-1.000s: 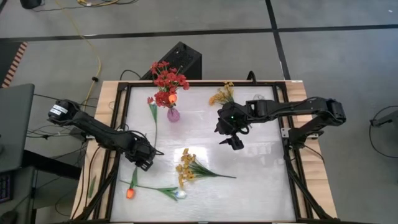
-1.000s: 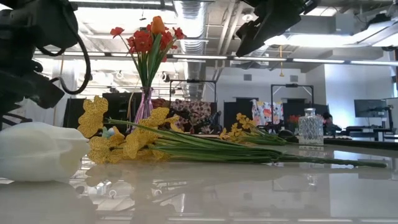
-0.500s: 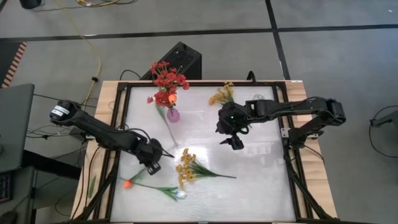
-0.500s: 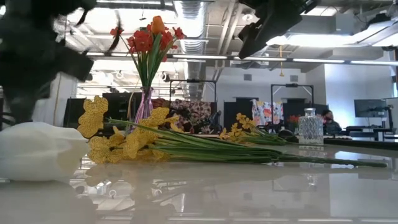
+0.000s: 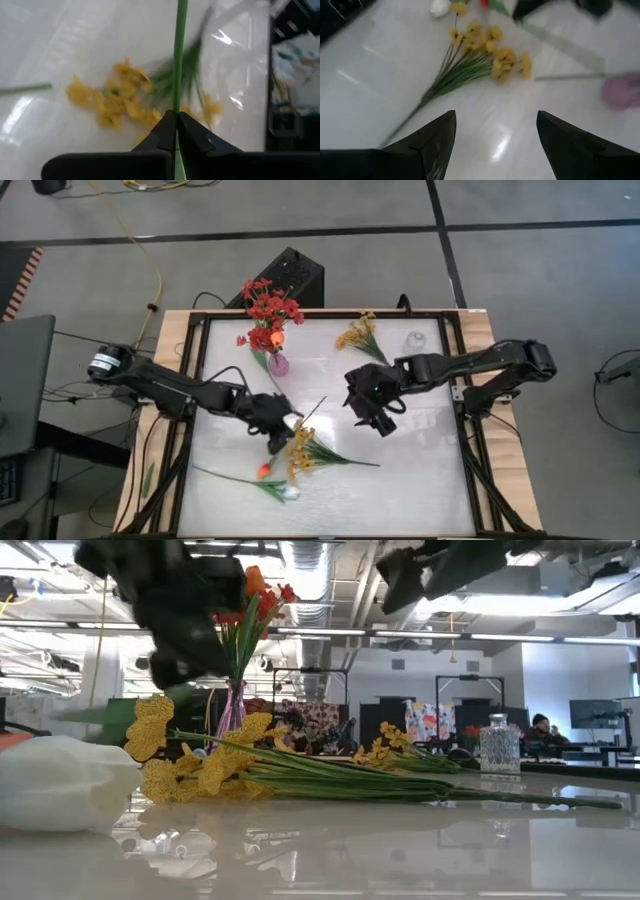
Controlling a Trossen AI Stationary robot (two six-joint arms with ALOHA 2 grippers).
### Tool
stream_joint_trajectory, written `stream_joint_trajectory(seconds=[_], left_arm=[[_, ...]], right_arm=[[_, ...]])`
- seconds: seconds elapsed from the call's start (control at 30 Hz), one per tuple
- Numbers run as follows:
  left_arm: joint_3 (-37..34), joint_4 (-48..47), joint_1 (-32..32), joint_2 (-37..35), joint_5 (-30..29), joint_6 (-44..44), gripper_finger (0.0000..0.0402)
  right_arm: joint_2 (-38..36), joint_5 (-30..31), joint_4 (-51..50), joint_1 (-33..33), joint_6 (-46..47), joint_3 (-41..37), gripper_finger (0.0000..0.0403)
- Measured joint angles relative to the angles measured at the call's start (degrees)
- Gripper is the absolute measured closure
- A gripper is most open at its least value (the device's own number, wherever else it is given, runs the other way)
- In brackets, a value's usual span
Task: Sort flowers into vase by color
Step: Put the orange tulip into the pink vase
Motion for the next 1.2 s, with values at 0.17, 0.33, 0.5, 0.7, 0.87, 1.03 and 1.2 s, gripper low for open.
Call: stream_joint_trajectory(seconds=[0.17, 0.33, 0.5, 0.7, 0.87, 1.03, 1.2], left_arm=[[0.5, 1.4, 3.7, 4.3, 2.2, 1.6, 0.0401], [1.9, 1.2, 5.1, 5.9, 3.7, 5.0, 0.0401], [2.8, 1.5, 5.7, 5.5, 4.6, 6.6, 0.0401], [2.8, 0.7, 5.7, 5.5, 5.0, 7.1, 0.0401], [2.8, 0.3, 5.9, 5.5, 4.6, 7.3, 0.0401], [2.8, -0.3, 7.1, 5.5, 4.3, 6.5, 0.0402], [2.8, -0.9, 8.0, 5.5, 4.7, 6.2, 0.0401]], right_arm=[[2.2, 1.5, 2.4, 2.5, -13.5, -0.1, 0.0101], [7.0, 4.8, 11.1, 4.8, -19.7, 0.0, 0.0101], [14.1, 16.7, 16.0, 4.8, -23.1, 0.5, 0.0101], [20.0, 25.4, 18.2, 4.2, -25.3, 3.8, 0.0106], [22.0, 25.4, 17.3, 4.2, -25.5, 4.7, 0.0141], [22.6, 26.4, 18.0, 4.2, -25.5, 4.7, 0.0205], [22.6, 26.8, 19.3, 4.2, -25.4, 4.7, 0.0288]])
